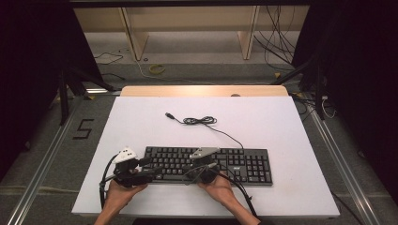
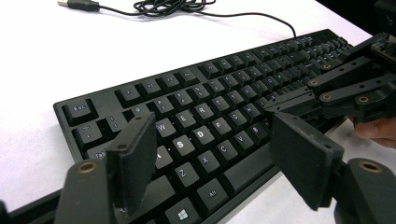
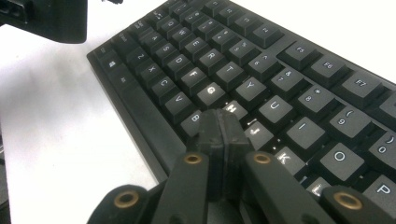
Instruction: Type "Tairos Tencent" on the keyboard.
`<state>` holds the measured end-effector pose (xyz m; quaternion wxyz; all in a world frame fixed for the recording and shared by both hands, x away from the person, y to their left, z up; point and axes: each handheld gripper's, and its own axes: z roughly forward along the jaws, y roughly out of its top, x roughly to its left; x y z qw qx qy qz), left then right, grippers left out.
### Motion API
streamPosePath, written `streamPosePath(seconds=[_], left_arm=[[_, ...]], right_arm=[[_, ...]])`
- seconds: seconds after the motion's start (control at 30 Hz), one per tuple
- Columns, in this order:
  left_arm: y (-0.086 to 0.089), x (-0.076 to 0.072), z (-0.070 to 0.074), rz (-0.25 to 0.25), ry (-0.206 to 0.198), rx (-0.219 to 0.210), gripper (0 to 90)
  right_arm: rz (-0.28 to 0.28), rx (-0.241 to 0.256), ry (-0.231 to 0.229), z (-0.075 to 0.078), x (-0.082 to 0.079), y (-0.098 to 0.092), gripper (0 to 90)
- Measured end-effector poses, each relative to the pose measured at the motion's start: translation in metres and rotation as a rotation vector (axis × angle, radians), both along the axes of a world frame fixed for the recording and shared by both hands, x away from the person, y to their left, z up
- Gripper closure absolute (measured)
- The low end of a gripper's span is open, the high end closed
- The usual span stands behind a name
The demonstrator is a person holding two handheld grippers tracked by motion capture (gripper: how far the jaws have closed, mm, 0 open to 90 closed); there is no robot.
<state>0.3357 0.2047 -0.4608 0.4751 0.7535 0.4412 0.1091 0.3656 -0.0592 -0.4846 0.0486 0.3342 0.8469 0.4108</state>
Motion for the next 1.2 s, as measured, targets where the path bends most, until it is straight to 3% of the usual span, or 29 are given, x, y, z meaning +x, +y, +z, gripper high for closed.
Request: streamPosePath(seconds=[0.47,0.83,1.2], left_arm=[[0.000,0.000,0.000,0.003,-0.002,0.000,31.6],[-0.001,0.001,0.000,-0.003,0.001,0.002,32.2],[-0.003,0.003,0.000,-0.013,0.012,0.003,37.5]], right_arm=[[-0.013,0.048,0.000,0.007,0.000,-0.006,82.0],[-0.015,0.107,0.004,0.015,0.001,-0.014,55.0],[-0.032,0.116,-0.007,0.020,0.000,-0.024,39.0]])
